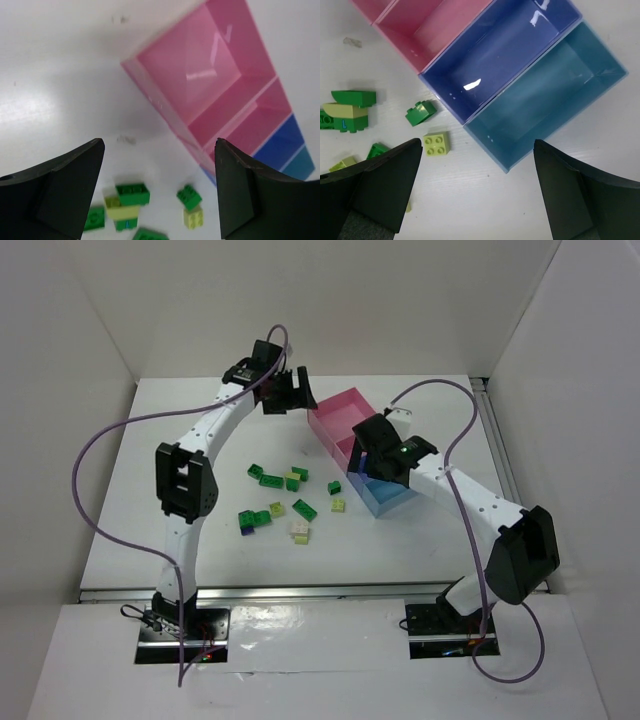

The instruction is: Sort the legos into containers by color

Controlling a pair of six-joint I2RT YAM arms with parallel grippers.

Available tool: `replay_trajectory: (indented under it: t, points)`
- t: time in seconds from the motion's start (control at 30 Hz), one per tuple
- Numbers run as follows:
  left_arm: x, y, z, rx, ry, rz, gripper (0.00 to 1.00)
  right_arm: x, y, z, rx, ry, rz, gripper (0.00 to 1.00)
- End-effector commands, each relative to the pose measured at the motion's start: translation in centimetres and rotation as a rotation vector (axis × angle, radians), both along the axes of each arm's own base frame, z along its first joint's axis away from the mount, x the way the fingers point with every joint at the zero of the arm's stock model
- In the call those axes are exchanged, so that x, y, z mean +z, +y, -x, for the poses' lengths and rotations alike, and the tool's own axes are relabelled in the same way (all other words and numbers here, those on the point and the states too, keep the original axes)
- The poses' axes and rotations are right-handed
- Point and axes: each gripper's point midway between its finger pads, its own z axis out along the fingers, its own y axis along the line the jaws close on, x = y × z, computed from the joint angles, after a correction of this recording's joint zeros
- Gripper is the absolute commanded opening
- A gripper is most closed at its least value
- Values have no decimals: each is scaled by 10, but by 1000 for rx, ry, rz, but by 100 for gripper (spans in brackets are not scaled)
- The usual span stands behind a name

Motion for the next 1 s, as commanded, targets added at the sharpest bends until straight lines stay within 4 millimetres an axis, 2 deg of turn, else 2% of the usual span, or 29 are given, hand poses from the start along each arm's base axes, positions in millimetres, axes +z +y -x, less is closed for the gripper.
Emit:
replay_trajectory:
  t: [0.0, 0.07, 0.1, 0.17, 0.27, 0.33, 0.4, 0.53, 0.57, 0.77, 0.8, 0.83, 0.9, 0.97]
  points:
    - [10, -11, -35, 61, -84, 8, 93, 13, -5, -6, -25, -39, -27, 100]
    - [-16, -16, -46, 81, -61, -20, 90, 17, -5, -6, -25, -43, -29, 100]
    - [-12, -17, -54, 91, -85, -20, 90, 19, -5, -6, -18, -42, -23, 100]
    - [-34, -22, -58, 104, -72, -59, 88, 23, -9, -10, -33, -54, -22, 100]
    - [-44, -29, -60, 109, -90, -98, 88, 22, -10, -8, -33, -45, -16, 100]
    - [-57, -26, -65, 125, -85, -119, 88, 25, -12, -8, -38, -57, -15, 100]
    - [-56, -32, -64, 116, -94, -114, 88, 21, -13, -6, -38, -48, -9, 100]
    - [-77, -24, -56, 109, -55, -168, 87, 18, -8, -7, -24, -36, -24, 100]
    - [-69, -23, -54, 103, -65, -170, 86, 14, -6, -6, -19, -24, -25, 100]
    - [-85, -11, -38, 105, -14, -220, 86, 15, 4, -16, 8, -27, -34, 100]
    - [-84, -10, -34, 104, -5, -224, 86, 20, 8, -19, 13, -40, -51, 100]
    - [-80, -6, -33, 115, -13, -234, 86, 17, 9, -21, 13, -37, -50, 100]
    - [-85, 1, -24, 121, 13, -259, 86, 24, 18, -26, 50, -56, -77, 100]
    - [-80, 8, -11, 133, 31, -270, 85, 20, 25, -31, 75, -51, -79, 100]
